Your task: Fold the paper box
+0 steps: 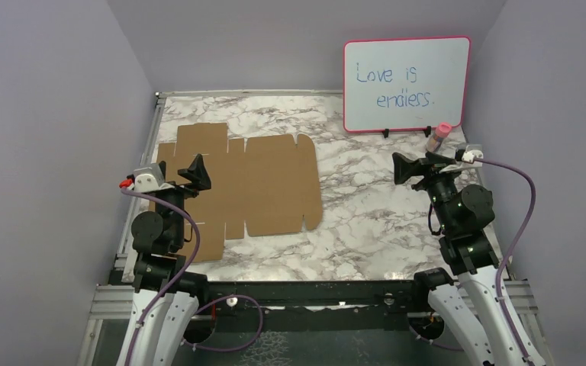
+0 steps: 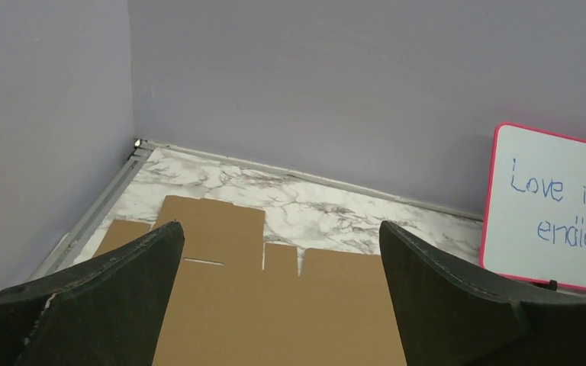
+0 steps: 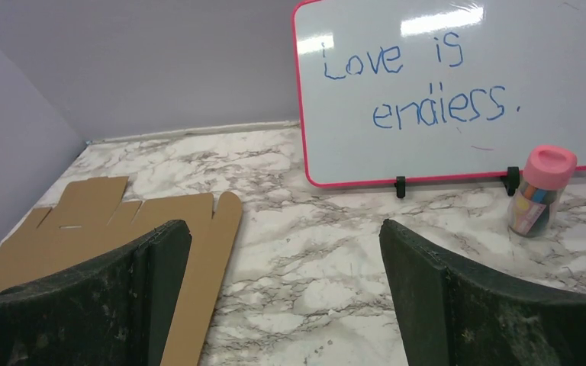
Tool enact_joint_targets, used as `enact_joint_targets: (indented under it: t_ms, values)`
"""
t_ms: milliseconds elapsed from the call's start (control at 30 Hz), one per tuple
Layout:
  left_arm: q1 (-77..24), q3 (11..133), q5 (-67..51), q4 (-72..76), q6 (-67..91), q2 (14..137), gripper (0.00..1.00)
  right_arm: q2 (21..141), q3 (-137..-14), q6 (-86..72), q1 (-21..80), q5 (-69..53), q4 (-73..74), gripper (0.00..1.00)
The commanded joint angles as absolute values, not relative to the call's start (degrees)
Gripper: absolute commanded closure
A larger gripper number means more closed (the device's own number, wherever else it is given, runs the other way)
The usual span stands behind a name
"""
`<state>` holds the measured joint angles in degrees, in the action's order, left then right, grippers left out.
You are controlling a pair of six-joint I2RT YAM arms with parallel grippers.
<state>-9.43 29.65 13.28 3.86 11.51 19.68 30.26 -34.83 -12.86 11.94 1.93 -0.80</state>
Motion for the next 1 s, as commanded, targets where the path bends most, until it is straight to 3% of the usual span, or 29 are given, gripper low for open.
enact_joint_targets:
  t_ms: [0, 467, 733, 967]
  values:
    - [-8.9, 29.3, 11.6, 5.9, 11.0, 20.1, 0.01, 30.0, -34.6, -12.4, 12.2, 1.8, -2.4, 0.00]
    - [-8.9, 28.0, 5.4, 8.5, 14.6, 24.7, 0.01, 30.5, -34.8, -14.3, 12.3, -1.7, -3.6, 0.00]
    - [-8.9, 32.2, 6.3, 3.5, 17.3, 37.6, 0.01, 35.6, -34.8, -15.5, 12.2, -10.7, -3.5, 0.00]
    - [-8.9, 37.5, 3.5, 0.1, 19.1, 52.5, 0.01, 49.5, -34.9, -19.3, 12.2, -22.6, -4.6, 0.00]
